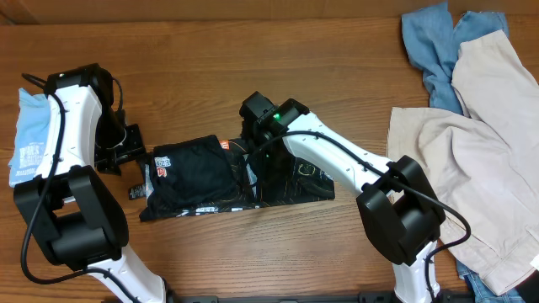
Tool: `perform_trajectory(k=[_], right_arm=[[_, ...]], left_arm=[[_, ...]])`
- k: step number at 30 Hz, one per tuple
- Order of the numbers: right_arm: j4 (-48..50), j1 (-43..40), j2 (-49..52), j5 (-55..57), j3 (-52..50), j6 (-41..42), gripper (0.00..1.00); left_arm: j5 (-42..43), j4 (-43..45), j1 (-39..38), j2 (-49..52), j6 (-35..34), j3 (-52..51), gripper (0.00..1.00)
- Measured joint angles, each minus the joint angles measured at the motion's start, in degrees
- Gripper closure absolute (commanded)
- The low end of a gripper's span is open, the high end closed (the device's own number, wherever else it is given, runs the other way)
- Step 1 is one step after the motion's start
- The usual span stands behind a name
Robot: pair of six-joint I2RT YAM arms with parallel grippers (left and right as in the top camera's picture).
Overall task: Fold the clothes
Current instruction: 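Release the jersey and lift the right gripper up and away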
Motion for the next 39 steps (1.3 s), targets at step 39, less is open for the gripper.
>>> perform_trajectory(k=[39], right_arm=[[-6.34, -12.35, -14.58, 19.63, 3.78, 9.86, 0.53]], left_arm=[[1.97, 11.61, 0.02, -0.22, 0.02, -13.92, 0.24]])
